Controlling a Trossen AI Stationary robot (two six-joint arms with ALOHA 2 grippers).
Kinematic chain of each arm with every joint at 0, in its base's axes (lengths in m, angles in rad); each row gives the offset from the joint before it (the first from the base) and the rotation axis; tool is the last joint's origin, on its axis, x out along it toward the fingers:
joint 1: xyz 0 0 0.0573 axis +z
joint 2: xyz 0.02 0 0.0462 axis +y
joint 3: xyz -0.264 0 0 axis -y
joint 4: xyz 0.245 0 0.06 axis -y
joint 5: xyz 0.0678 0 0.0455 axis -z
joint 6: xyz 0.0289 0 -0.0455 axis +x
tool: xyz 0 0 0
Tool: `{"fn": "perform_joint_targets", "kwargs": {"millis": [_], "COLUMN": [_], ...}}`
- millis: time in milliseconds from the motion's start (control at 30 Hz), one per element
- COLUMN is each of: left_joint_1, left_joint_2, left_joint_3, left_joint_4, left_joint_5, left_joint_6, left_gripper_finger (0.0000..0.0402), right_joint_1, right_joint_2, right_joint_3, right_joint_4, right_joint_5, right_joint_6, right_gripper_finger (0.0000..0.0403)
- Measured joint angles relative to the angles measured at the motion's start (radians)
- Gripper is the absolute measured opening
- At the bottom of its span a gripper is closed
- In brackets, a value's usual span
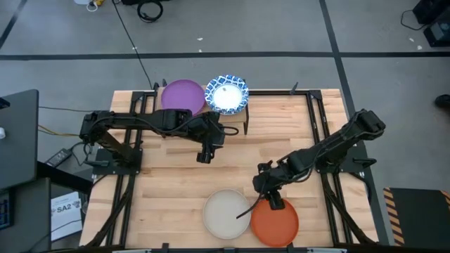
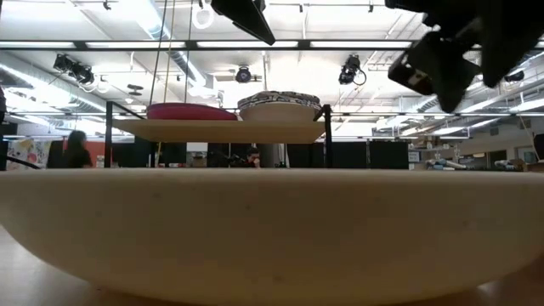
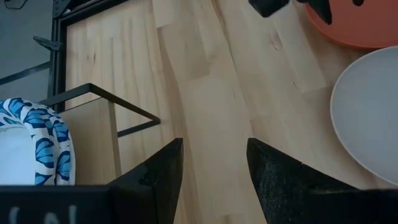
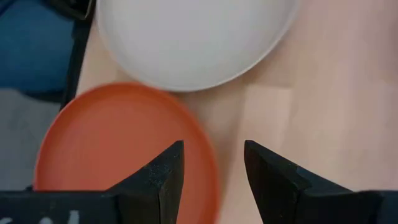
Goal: Place and stack plates onto a shelf
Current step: Stack the orange plate on top of the purple plate on the shelf
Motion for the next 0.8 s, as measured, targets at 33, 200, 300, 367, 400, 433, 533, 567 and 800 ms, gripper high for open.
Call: {"fn": "perform_joint_targets", "kwargs": {"millis": [33, 200, 300, 367, 400, 433, 533, 567, 800], "left_joint_1": [0.0, 0.0, 0.0, 0.0, 0.0, 0.0, 0.0, 0.0, 0.0], "left_joint_2": [0.0, 0.0, 0.0, 0.0, 0.0, 0.0, 0.0, 0.0, 0.001], "left_joint_3": [0.0, 0.0, 0.0, 0.0, 0.0, 0.0, 0.0, 0.0, -0.001], "left_joint_4": [0.0, 0.0, 0.0, 0.0, 0.0, 0.0, 0.0, 0.0, -0.001], "left_joint_5": [0.0, 0.0, 0.0, 0.0, 0.0, 0.0, 0.0, 0.0, 0.0], "left_joint_6": [0.0, 0.0, 0.0, 0.0, 0.0, 0.0, 0.0, 0.0, -0.018], "left_gripper_finger": [0.0183, 0.0183, 0.0183, 0.0183, 0.0183, 0.0183, 0.0183, 0.0183, 0.0183], "right_joint_1": [0.003, 0.012, 0.012, 0.011, 0.011, 0.011, 0.011, 0.011, 0.011], "right_joint_2": [0.009, 0.051, 0.074, 0.089, 0.095, 0.102, 0.119, 0.123, 0.158], "right_joint_3": [0.0, 0.0, 0.0, 0.0, 0.0, 0.0, 0.0, 0.0, 0.0], "right_joint_4": [0.0, -0.004, -0.014, -0.026, -0.032, -0.038, -0.046, -0.044, -0.052], "right_joint_5": [-0.018, -0.046, -0.046, -0.041, -0.038, -0.036, -0.036, -0.035, -0.035], "right_joint_6": [0.001, 0.002, 0.002, 0.001, 0.001, 0.0, 0.0, 0.0, 0.001], "right_gripper_finger": [0.0173, 0.0173, 0.0173, 0.0173, 0.0173, 0.0173, 0.0173, 0.0173, 0.0173]}}
